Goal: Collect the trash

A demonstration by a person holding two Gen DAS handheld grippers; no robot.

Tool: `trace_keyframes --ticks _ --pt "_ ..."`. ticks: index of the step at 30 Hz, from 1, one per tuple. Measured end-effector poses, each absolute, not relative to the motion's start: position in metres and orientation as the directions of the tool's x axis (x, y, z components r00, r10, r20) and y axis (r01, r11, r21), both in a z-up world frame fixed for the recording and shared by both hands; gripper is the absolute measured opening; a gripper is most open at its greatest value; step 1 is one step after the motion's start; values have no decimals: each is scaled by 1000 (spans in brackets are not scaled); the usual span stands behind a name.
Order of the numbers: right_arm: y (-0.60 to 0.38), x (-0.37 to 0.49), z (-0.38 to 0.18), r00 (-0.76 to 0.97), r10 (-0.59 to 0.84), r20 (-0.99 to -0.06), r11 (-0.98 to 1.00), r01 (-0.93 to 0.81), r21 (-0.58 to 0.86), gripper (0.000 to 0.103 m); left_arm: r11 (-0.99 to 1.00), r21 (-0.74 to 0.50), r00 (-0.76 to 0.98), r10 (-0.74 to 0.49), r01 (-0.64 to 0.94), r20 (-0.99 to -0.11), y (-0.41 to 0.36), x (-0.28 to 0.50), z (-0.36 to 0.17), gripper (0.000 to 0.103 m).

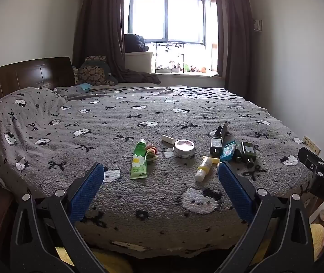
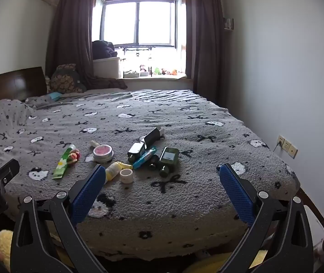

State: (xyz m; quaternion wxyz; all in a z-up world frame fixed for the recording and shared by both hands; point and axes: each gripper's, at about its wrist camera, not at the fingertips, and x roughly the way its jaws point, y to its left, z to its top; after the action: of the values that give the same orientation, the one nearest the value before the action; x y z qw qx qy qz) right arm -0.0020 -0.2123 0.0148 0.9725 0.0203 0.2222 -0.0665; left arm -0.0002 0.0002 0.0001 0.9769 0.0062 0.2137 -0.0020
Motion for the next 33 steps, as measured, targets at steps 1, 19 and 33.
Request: trace_keyframes --ticks 1,19,33 --pt "-211 -3 15 894 -120 -432 990 138 9 100 1000 11 909 -2 8 -417 0 0 0 95" --pt "-212 -4 17 898 -129 -420 990 139 -6 100 1000 2 909 0 1 -417 6 -2 -1 95" --pt "-208 -6 20 902 -126 -413 991 133 -11 100 1000 -1 911 10 -12 -413 4 -5 5 95"
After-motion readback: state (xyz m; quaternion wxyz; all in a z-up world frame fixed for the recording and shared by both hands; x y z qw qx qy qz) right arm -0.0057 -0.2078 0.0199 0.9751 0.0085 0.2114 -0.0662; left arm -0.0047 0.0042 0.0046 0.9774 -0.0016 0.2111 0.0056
